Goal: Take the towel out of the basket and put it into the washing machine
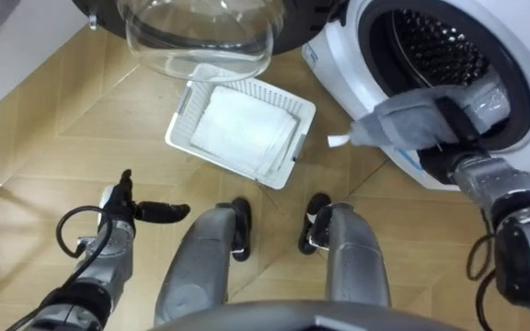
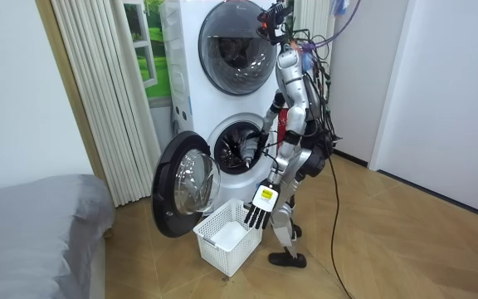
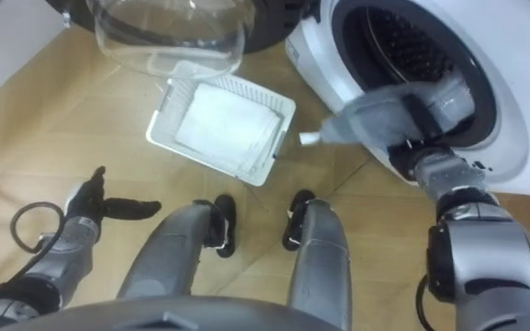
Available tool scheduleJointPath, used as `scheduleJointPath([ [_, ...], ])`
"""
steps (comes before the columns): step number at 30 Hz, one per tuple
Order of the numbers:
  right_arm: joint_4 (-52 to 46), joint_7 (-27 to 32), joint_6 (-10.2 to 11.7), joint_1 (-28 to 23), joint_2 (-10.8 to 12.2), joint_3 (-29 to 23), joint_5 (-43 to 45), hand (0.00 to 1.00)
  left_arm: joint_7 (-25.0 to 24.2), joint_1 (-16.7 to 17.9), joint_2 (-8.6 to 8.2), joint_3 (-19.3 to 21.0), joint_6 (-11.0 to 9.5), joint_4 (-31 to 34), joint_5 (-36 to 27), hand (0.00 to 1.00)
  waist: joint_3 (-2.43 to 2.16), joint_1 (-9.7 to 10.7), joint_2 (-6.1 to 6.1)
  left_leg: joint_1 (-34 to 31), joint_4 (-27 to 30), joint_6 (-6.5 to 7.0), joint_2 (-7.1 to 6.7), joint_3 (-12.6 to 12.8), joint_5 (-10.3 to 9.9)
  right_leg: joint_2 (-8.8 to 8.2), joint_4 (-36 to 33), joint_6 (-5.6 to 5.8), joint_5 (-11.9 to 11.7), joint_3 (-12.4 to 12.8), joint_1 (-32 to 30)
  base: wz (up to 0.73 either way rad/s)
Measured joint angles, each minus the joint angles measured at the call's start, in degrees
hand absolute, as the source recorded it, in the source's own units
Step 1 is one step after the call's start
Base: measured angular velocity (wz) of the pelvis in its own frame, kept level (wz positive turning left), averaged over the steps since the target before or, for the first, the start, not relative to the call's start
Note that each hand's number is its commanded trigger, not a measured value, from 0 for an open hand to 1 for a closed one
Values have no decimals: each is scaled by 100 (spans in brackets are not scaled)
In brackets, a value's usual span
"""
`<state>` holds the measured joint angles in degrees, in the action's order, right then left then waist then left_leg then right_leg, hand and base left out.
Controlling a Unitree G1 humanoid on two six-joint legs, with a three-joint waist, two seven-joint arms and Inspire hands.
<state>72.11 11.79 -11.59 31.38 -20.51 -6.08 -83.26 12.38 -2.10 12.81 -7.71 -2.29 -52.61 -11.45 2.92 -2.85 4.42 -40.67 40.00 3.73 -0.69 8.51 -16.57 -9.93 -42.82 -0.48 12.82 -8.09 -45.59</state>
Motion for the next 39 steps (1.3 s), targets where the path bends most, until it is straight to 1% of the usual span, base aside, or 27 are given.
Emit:
scheduleJointPath([
  [1, -126, 156, -56, 34, 1, -171, -14, 0, 64, 56, -14, 111, -20, 43, 35, 0, -5, 16, -10, -30, 43, 20, 1, 0, -11, -5, -6, 17, -3, -5, -10, 0],
  [3, -166, 368, -89, 96, 1, -468, -20, 0, 250, 126, -56, 303, -26, 104, 248, 0, -5, 41, -10, -43, 99, 57, -3, 4, -33, -41, -49, 58, 21, -11, -10, 8],
  [4, -167, 533, -92, 143, 0, -676, -24, 0, 392, 157, -107, 418, -29, 115, 364, 0, -6, 70, -12, -46, 140, 92, -10, 14, -54, -90, -98, 97, 47, -17, -11, 8],
  [7, -153, 956, -90, 295, -23, -1149, -136, 0, 672, 198, -152, 526, -23, 116, 531, 0, -7, 155, -14, -69, 176, 155, -25, 56, -92, -129, -108, 135, 51, -15, -11, 2],
  [9, -124, 1176, -48, 373, -149, -1347, -396, 0, 772, 215, -170, 520, -20, 146, 603, 0, -10, 159, -22, -68, 185, 187, -16, 89, -109, -140, -95, 163, 32, -8, -11, -2],
  [10, -118, 1260, 98, 404, -251, -1498, -578, 0, 840, 244, -174, 518, -13, 207, 615, 0, -10, 169, -25, -69, 188, 203, -16, 102, -117, -154, -95, 171, 27, -10, -11, 0],
  [11, -119, 1303, 165, 419, -386, -1545, -613, 0, 873, 246, -176, 519, -9, 231, 652, 0, -11, 164, -28, -68, 188, 211, -16, 117, -120, -166, -97, 174, 27, -13, -13, 0],
  [13, -82, 1443, 180, 424, -390, -1565, -653, 0, 910, 239, -195, 518, -9, 272, 683, 0, -11, 129, -33, -65, 176, 219, -15, 148, -116, -190, -105, 181, 31, -31, -16, 4],
  [14, -86, 1497, 238, 427, -397, -1604, -657, 0, 947, 246, -213, 518, -7, 277, 708, 0, -13, 119, -38, -64, 164, 225, -10, 178, -113, -204, -115, 184, 33, -30, -28, 3],
  [16, -85, 1574, 239, 426, -399, -1629, -680, 0, 958, 248, -221, 518, 1, 277, 707, 0, -14, 120, -40, -56, 167, 226, -10, 215, -113, -216, -173, 191, 48, -32, -29, 2],
  [18, -86, 1621, 288, 427, -399, -1664, -684, 0, 957, 242, -254, 518, 0, 279, 707, 0, -21, 119, -60, -54, 170, 227, -10, 214, -113, -229, -188, 195, 60, -44, -23, 5],
  [20, -86, 1650, 352, 427, -399, -1671, -695, 0, 946, 242, -296, 515, 0, 275, 706, 0, -30, 115, -94, -54, 171, 227, -6, 210, -113, -232, -185, 195, 60, -58, -11, 4],
  [26, -92, 1825, 532, 458, -399, -1672, -857, 0, 860, 248, -301, 516, 0, 273, 706, 0, -66, 95, -186, -30, 165, 234, -3, 217, -110, -233, -129, 198, 62, -66, 23, 1],
  [29, -91, 1942, 599, 457, -399, -1673, -916, 0, 773, 245, -307, 518, -2, 274, 717, 0, -63, 87, -227, 53, 116, 237, -5, 219, -108, -228, -82, 207, 66, -71, 115, 0],
  [36, -90, 2055, 731, 431, -397, -1688, -1131, 0, 566, 239, -307, 523, -18, 237, 724, 0, -58, 55, -275, 164, 18, 238, -2, 222, -107, -206, 17, 232, 65, -71, 226, 0],
  [37, -90, 2055, 741, 391, -395, -1727, -1131, 0, 523, 222, -307, 522, -33, 157, 729, 0, -57, 26, -282, 224, -29, 239, -5, 227, -106, -201, 26, 240, 61, -69, 282, 0],
  [39, -89, 2052, 850, 285, -395, -1772, -1122, 0, 426, 163, -307, 522, -49, -40, 749, 0, -60, -65, -308, 350, -97, 241, -5, 224, -105, -187, 99, 245, 58, -74, 407, -2],
])
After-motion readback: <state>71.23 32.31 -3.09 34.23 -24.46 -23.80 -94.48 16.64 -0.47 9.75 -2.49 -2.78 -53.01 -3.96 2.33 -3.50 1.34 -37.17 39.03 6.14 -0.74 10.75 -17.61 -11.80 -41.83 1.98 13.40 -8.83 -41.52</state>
